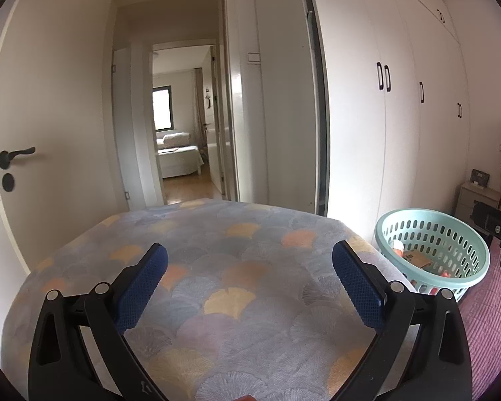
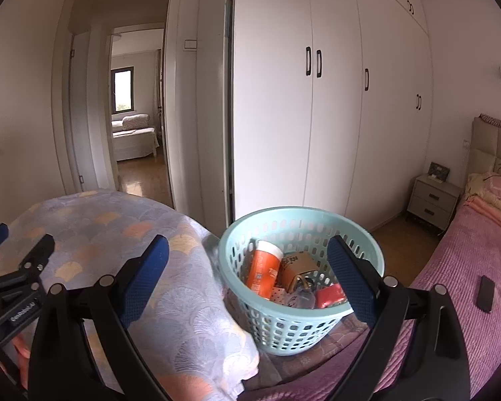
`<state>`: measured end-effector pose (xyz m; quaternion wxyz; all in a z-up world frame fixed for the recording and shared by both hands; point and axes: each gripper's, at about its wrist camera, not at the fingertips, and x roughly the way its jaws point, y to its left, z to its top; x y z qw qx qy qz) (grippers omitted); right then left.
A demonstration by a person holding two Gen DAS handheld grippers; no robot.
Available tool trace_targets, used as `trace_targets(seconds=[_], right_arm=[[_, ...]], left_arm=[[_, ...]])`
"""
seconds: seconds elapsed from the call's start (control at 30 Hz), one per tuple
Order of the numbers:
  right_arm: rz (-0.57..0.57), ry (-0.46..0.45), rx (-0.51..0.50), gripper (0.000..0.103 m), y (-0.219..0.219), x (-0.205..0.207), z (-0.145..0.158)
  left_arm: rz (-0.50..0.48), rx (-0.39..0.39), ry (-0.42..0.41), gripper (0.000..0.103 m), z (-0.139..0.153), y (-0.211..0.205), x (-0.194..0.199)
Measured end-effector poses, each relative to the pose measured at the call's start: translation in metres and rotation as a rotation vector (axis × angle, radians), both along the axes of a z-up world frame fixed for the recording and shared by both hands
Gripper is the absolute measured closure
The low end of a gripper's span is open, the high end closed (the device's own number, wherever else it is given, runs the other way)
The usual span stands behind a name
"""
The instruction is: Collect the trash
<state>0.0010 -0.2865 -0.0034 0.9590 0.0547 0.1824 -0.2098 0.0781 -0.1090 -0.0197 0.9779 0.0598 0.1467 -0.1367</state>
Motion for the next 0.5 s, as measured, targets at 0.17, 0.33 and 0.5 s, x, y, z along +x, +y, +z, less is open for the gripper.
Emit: trace_targets(seconds=[0.17,0.33,0.5], right_arm=[[0.007,0.007,-0.006,0.012,0.006,0.003,0.002],[0.012,-0.004,0.001,0.012,0.01,0.002,0.006],[0.017,-0.005,0.001,0.012,0.013,0.002,0.007]], left_arm=[[0.042,0.03,-0.025,0.008,0.005,-0.001,-0.002],[0.099,0.077,-0.035,0.008,0.016,-0.004,-0.007],[0.1,0.049,-0.024,0.008,0.028,0.01,-0.012]])
